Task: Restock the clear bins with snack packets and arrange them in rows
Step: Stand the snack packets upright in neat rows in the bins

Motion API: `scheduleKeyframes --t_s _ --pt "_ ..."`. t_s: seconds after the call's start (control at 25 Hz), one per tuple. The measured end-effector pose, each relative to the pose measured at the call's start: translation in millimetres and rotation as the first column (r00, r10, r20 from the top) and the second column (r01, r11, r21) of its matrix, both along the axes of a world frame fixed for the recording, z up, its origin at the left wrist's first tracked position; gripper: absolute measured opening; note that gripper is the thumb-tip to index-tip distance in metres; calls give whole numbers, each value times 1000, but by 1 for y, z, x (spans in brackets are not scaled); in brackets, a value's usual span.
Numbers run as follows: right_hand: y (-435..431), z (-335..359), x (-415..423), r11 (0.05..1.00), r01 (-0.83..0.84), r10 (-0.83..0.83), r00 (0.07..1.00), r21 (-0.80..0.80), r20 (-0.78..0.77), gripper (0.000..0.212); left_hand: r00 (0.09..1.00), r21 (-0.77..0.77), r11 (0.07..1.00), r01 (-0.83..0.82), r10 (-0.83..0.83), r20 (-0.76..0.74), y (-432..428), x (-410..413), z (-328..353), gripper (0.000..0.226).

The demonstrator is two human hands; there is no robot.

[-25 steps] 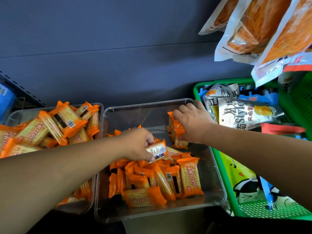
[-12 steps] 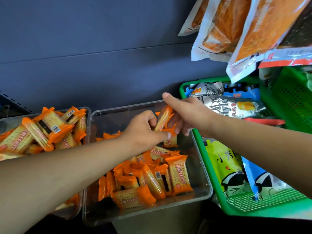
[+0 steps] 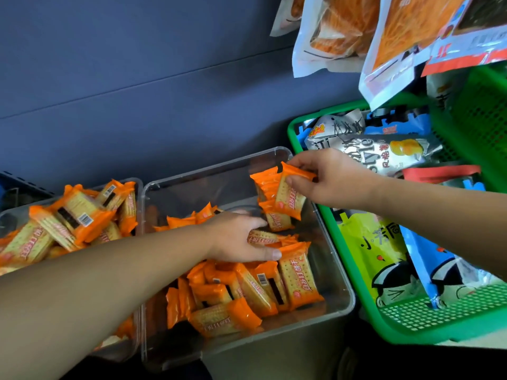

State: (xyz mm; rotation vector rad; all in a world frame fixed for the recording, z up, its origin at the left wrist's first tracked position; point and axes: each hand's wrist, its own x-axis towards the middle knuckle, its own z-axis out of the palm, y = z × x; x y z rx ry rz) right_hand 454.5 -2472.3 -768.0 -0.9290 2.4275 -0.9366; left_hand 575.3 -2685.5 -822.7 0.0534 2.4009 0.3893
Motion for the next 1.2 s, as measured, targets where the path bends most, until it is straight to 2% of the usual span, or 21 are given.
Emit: scheduleKeyframes --t_s 0.24,0.36,0.48,0.56,0.68,0.8,0.92,1.0,1.08,1.12,1.2 --pt "-6 -8 -5 1000 0 0 998 7 61 12 995 52 999 14 -19 98 13 -3 7 108" --pt "-4 -8 -5 1000 -12 12 998 2 67 13 993 155 985 -72 57 102 30 -2 11 95" --pt "-4 -9 -7 1000 -20 21 997 -16 72 14 983 230 965 -127 91 159 45 -2 14 103" --pt "-4 -9 -7 999 -38 39 996 -19 74 13 988 237 966 -103 71 137 52 -2 16 101" --pt "-5 -5 -7 999 -46 46 995 -5 85 13 995 276 956 -94 85 45 49 5 20 82" --pt "-11 5 -7 999 -10 12 999 -34 45 9 951 452 861 -234 299 -79 28 17 40 59" --pt "-22 15 -4 997 28 -27 999 -75 26 8 808 539 727 -425 573 -136 -18 28 60 50" --pt "-27 17 0 998 26 -25 999 -51 21 8 696 467 706 -533 680 -233 -50 37 67 49" --pt "-31 16 5 1000 -4 4 1000 -11 7 8 631 312 725 -614 689 -358 -73 44 67 48" --pt "-33 15 7 1000 -27 27 1000 0 5 8 630 234 733 -639 673 -388 -79 45 67 49" --pt "-36 11 11 997 -73 73 997 9 16 10 689 31 769 -639 590 -421 -78 41 66 47"
